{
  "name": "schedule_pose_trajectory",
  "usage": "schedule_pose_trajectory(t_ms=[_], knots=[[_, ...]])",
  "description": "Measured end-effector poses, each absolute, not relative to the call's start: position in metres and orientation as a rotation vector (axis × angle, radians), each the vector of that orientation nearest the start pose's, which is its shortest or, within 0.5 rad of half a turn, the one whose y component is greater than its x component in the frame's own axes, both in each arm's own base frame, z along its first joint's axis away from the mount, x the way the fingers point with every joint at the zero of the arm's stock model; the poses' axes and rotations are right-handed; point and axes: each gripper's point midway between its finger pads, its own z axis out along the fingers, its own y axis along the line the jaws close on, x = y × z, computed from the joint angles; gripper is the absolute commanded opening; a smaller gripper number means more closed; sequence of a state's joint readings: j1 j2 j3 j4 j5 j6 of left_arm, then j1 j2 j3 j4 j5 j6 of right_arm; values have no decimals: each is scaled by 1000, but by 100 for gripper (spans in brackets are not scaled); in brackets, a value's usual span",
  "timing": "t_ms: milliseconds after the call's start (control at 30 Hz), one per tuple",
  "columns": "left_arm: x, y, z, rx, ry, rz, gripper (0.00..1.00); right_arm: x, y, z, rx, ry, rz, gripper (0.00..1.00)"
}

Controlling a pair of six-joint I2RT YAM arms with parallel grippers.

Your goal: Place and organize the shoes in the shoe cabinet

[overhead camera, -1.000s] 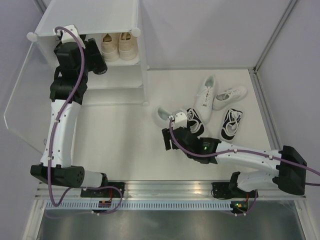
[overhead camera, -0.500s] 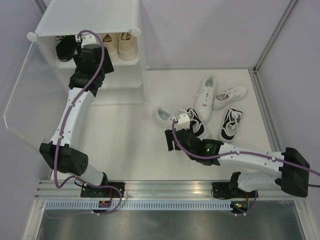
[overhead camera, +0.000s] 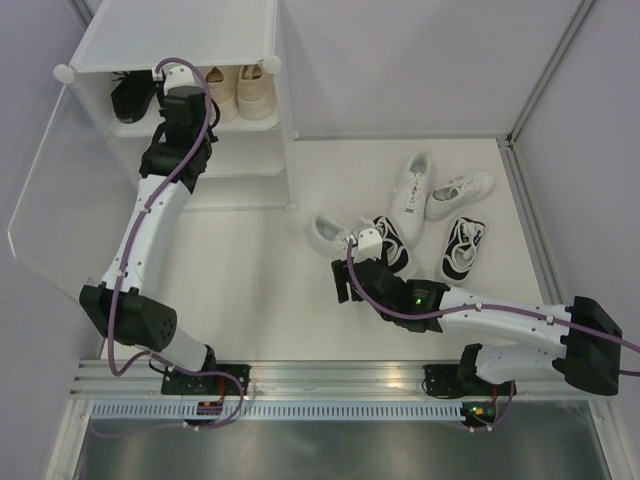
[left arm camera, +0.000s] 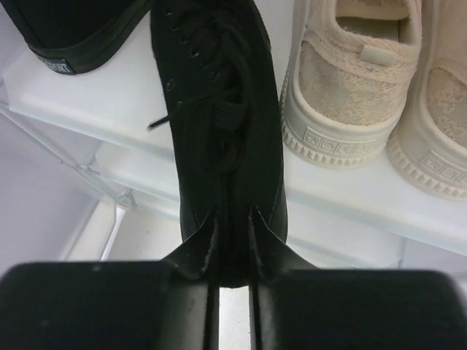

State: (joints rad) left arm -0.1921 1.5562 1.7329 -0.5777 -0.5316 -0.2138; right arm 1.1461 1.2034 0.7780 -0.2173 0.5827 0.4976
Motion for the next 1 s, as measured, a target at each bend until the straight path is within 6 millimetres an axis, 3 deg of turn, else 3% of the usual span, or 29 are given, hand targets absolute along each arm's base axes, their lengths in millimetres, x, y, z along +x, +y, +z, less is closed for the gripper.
schedule_pose_trajectory(t_ms=[100,400,733,1000], knots=[[445,1,364,-339,1863,257,2,211,273,145,-369,2082,339,79],[437,17,364,-224,1873,210,2,211,273,147,-365,2076,346,79],[437,64,373,-118,1895,263,2,211,273,148,-364,2075,347,79],[452,68,378,-9,1910,290,2,211,273,148,-367,2075,346,79]])
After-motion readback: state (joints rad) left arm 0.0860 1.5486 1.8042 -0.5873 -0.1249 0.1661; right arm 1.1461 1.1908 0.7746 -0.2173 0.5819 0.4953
